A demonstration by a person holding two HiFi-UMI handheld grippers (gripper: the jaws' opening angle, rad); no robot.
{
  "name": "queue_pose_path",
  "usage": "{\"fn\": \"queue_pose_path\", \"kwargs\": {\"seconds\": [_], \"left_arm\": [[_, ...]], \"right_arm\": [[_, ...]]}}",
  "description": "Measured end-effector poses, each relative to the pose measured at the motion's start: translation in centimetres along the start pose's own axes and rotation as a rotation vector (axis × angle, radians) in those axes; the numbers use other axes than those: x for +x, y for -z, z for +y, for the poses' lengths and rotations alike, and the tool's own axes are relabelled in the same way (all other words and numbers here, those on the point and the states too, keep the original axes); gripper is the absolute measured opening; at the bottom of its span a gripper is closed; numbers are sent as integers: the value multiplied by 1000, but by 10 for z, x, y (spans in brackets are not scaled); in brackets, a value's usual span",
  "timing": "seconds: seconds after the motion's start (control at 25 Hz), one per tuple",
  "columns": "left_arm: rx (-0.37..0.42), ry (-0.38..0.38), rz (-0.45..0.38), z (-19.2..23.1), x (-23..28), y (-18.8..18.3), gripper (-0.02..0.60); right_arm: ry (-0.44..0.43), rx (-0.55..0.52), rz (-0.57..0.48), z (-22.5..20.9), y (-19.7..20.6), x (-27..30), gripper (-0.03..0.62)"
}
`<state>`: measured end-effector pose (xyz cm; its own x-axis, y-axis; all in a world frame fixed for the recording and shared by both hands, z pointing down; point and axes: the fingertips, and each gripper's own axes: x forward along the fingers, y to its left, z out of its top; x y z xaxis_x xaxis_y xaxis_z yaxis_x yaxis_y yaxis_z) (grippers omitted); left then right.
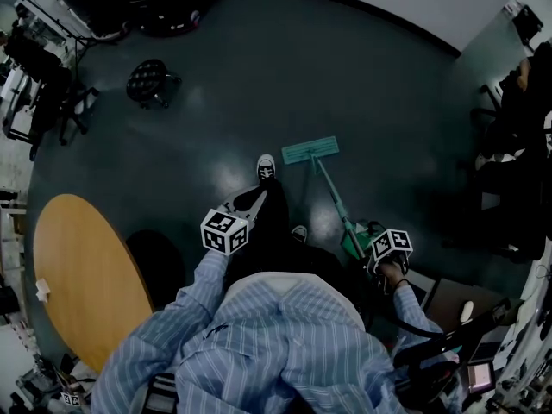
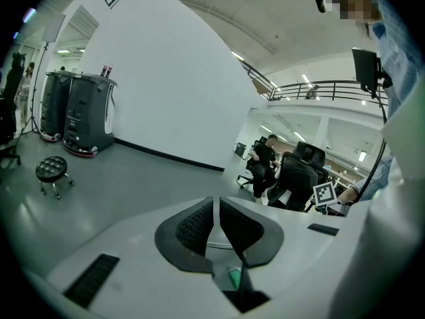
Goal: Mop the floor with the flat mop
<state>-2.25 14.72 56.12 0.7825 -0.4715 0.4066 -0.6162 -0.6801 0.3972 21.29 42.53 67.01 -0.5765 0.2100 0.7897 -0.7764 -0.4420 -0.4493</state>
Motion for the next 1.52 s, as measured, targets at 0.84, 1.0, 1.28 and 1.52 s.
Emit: {"fn": "queue_pose_path", "kwargs": {"seconds": [0.84, 1.0, 1.28, 1.52], "left_arm": [[-24, -9, 27, 48, 39, -25, 31], [-32, -1, 33, 68, 53, -40, 31], [-46, -11, 50, 137, 100, -93, 31], [-76, -25, 49, 201, 127, -139, 31]], "right_arm": [[4, -21, -6, 43, -88, -2, 77], [-10, -19, -12, 70, -125, -3, 77], [3, -38, 31, 117, -226, -18, 77], [-79, 28, -33, 177, -330, -31, 77]]}}
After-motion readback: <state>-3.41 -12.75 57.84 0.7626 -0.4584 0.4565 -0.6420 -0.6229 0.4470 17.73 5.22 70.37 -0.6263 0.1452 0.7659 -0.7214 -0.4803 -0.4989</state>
